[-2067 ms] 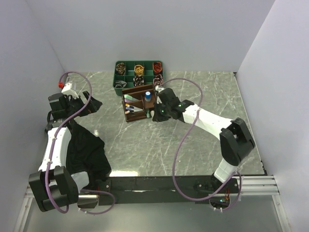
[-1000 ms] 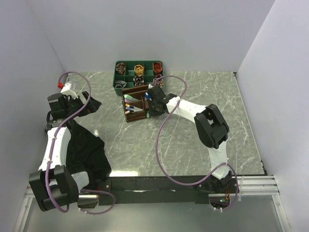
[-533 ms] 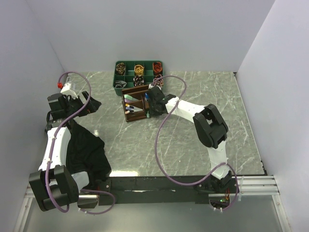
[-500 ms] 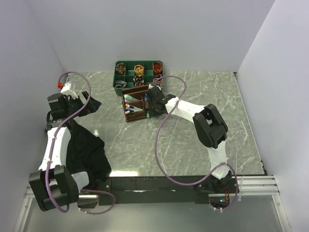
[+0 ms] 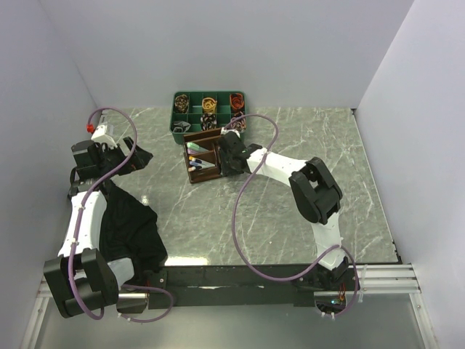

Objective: Sort the stationery into containers
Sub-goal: Place the stationery in the storage box.

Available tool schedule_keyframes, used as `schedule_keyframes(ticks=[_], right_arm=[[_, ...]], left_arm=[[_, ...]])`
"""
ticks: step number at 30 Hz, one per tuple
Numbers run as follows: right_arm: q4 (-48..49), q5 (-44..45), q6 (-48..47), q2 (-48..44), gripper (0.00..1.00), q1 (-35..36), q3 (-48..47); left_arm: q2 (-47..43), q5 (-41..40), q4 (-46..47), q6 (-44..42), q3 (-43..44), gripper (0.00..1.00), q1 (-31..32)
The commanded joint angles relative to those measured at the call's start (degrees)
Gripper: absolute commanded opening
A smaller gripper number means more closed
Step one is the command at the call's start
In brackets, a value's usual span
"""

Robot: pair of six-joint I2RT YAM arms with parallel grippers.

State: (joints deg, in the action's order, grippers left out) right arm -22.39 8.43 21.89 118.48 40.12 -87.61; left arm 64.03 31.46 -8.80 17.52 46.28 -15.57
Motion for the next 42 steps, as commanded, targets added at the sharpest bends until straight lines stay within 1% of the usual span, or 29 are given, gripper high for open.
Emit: schedule_keyframes(ticks=[1, 4, 5, 7, 10, 11, 14, 17, 21, 33, 39, 42], right_arm=[[1.7, 2.4, 1.6, -4.6, 0.4, -0.2, 2.1], [1.0, 1.8, 2.3, -6.0, 0.35, -0.1, 3.8], [0.6, 1.7, 2.5, -6.3, 0.31, -0.1, 4.0], [0.8, 0.5, 2.8, -7.0, 0.27, 0.1, 4.8], [1.5, -1.9, 2.7, -7.4, 0.15, 0.2, 5.5], [1.8, -2.3, 2.8, -7.3, 0.1, 0.2, 5.6], [2.4, -2.4, 2.7, -6.4, 0.07, 0.3, 5.2], [2.4, -3.3, 2.7, -4.9, 0.01, 0.3, 4.0], [2.2, -4.3, 3.0, -3.6, 0.0, 0.3, 2.3], [2.6, 1.7, 1.5, -0.8, 0.0, -0.7, -1.0], [3.0, 3.1, 0.4, -0.4, 0.0, -1.0, -1.9], [3.6, 2.3, -0.4, -1.2, 0.0, -1.0, -1.3]], left_arm=[[-1.1, 1.3, 3.1, 0.6, -0.4, 0.99, -0.2], [-1.4, 1.6, 3.3, 0.8, -0.7, 0.99, -0.2], [-1.4, 1.5, 3.3, 0.9, -0.8, 1.0, -0.3], [-1.5, 1.7, 3.5, 1.0, -1.0, 0.99, -0.3], [-1.5, 1.8, 4.0, 1.4, -1.3, 1.0, -0.2], [-1.3, 2.0, 4.1, 1.4, -1.5, 0.99, -0.3], [-1.2, 1.9, 4.0, 1.4, -1.4, 0.99, -0.2], [-1.1, 1.8, 3.8, 1.2, -1.2, 1.0, -0.3], [-0.9, 1.5, 3.5, 0.9, -0.8, 1.0, -0.3], [-0.1, 1.1, 3.6, 0.6, -0.5, 0.99, -0.3], [0.0, 1.3, 3.9, 0.8, -0.8, 0.99, -0.2], [0.1, 1.6, 3.9, 1.0, -0.7, 0.99, -0.3]])
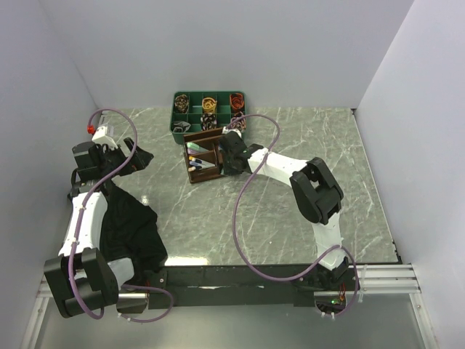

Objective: Sort the stationery into containers
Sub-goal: Place the stationery in the storage box, then reset both arms

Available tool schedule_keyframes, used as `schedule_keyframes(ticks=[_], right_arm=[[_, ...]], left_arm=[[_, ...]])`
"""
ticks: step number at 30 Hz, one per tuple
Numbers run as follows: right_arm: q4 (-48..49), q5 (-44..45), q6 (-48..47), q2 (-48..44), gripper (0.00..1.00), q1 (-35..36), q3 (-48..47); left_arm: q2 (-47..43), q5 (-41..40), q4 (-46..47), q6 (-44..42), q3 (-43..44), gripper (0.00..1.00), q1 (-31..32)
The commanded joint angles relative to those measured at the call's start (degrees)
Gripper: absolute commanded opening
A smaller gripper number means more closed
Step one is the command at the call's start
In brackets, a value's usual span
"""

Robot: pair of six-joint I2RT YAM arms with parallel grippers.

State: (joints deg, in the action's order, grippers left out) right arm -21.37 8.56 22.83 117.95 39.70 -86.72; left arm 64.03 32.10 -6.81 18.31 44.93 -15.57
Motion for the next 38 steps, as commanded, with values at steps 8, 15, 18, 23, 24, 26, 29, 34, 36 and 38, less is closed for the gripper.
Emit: schedule_keyframes(ticks=[8, 15, 18, 23, 24, 26, 29, 34, 36, 38], right_arm=[[1.3, -6.5, -4.5, -12.9, 0.51, 1.1, 5.5], [5.8, -5.9, -4.2, -30.0, 1.0, 0.5, 18.9], [6.4, -3.0, -6.1, -35.8, 1.0, -0.9, 22.8], [6.2, -0.3, -10.3, -42.8, 1.0, -7.5, 26.9], [6.2, -0.3, -10.6, -43.7, 1.0, -8.8, 27.3], [5.6, 0.1, -12.1, -46.3, 1.0, -11.7, 28.4], [5.1, 2.0, -14.3, -50.6, 1.0, -13.2, 30.4], [4.9, 3.4, -17.3, -58.3, 1.0, -14.2, 35.4], [4.9, 2.4, -17.2, -60.1, 1.0, -16.0, 36.7], [4.8, 1.7, -16.8, -61.0, 1.0, -17.5, 37.8]], left_arm=[[-0.3, 1.2, -5.3, -3.0, 5.6, 0.99, -0.2], [0.3, -2.2, -6.6, -6.0, 7.4, 0.99, 0.2], [0.9, -3.5, -6.6, -6.4, 7.8, 0.99, 0.3], [2.5, -7.0, -7.4, -7.5, 10.0, 1.0, 0.3], [3.1, -7.4, -7.7, -7.7, 10.4, 0.99, 0.1], [3.7, -8.0, -8.3, -7.9, 11.4, 0.99, -0.2], [5.0, -8.4, -8.9, -8.5, 12.7, 0.99, -0.2], [7.0, -8.7, -8.1, -7.9, 14.4, 0.99, -0.2], [7.8, -8.6, -7.7, -7.6, 14.8, 0.99, -0.2], [8.1, -8.7, -7.7, -7.7, 15.5, 0.99, 0.5]])
